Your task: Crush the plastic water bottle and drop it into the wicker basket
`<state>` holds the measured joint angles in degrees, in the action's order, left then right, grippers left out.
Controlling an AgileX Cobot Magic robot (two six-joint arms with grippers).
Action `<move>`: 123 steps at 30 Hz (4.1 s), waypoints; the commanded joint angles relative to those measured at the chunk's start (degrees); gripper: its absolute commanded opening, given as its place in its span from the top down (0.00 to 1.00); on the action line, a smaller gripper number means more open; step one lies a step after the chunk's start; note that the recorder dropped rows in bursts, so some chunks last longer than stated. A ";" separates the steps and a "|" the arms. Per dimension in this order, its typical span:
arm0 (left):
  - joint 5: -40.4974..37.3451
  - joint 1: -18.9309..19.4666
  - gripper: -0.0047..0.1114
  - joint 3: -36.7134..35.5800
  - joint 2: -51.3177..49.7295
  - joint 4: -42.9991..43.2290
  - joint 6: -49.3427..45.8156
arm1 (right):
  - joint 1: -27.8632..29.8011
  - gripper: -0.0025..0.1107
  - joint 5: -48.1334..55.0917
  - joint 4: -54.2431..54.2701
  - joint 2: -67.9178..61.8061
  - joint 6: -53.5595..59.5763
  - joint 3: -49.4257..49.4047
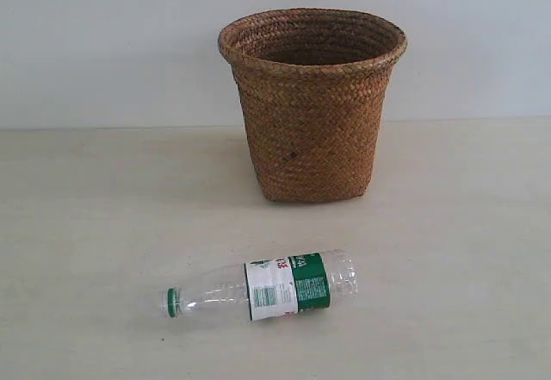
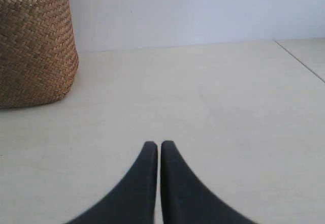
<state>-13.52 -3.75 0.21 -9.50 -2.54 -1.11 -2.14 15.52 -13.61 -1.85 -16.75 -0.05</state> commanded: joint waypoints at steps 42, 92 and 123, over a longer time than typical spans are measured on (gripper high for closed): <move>0.23 -0.29 0.93 -0.21 -0.07 -27.83 10.78 | 0.30 0.98 -0.29 -0.15 0.03 0.17 0.05; -43.02 -0.29 0.85 55.78 -58.38 -35.51 -68.64 | 0.30 0.98 -0.29 -0.15 0.03 0.17 0.05; -23.70 -17.96 0.43 54.12 -88.68 -25.19 -76.45 | 0.30 0.98 -0.29 -0.15 0.03 0.17 0.05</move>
<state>-38.06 -21.09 54.52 -96.57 -26.91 -77.15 -2.14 15.52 -13.61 -1.85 -16.75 -0.05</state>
